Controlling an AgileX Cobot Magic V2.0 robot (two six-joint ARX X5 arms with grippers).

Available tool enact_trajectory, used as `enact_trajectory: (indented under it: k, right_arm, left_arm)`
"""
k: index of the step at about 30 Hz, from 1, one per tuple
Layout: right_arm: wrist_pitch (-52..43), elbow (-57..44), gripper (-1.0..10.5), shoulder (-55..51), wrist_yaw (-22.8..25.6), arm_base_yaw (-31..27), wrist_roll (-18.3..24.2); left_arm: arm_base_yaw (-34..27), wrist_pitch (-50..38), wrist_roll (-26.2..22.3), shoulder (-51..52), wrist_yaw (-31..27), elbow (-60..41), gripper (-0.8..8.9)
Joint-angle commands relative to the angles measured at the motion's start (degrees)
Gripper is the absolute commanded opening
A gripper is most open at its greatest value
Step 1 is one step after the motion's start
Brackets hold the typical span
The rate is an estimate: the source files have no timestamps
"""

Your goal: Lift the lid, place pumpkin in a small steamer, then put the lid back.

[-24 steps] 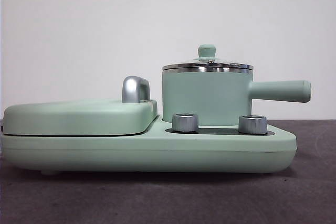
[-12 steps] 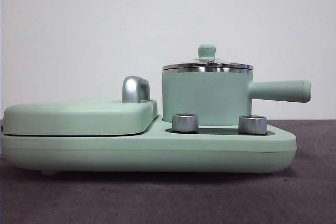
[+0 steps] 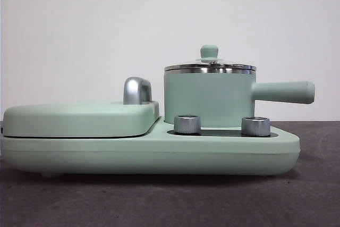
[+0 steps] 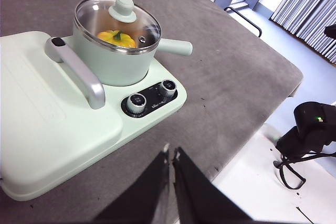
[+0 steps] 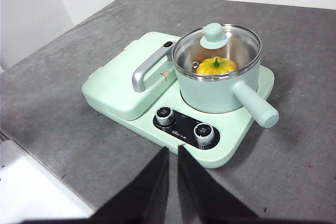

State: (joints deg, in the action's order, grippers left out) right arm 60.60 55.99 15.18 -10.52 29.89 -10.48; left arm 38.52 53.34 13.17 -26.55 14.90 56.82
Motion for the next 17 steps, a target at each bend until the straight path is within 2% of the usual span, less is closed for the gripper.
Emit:
enact_trajectory:
  k: [1,4,6,10,14,17]
  right_arm:
    - [-0.63,0.63,0.2,0.02,0.02,0.35,0.44]
    - [-0.61,0.63,0.2,0.02,0.04,0.35,0.44]
    - [-0.63,0.63,0.2,0.02,0.04,0.35,0.44]
    - [-0.63,0.63,0.2,0.02,0.02,0.35,0.44]
    - [-0.61,0.63,0.2,0.02,0.04,0.35,0.44]
    - [-0.63,0.63,0.2,0.02,0.02,0.35,0.44]
  left_arm:
    - [-0.79,-1.9,0.42,0.46,0.04,-0.31,0.16]
    - [-5.01,-2.95,0.39,1.36,0.13,-2.03,0.16]
    - [-9.99,-5.7,-0.74,2.56,0.13,-5.18,0.16]
    - [-20.37,-20.0,-0.68,7.96,0.13,-16.76,0.16]
    - [-27.34,-31.36,-1.2,13.97,0.09,-28.13,0.16]
    - [-31.15,-35.65,-6.4,18.1,-1.07,-35.95,0.16]
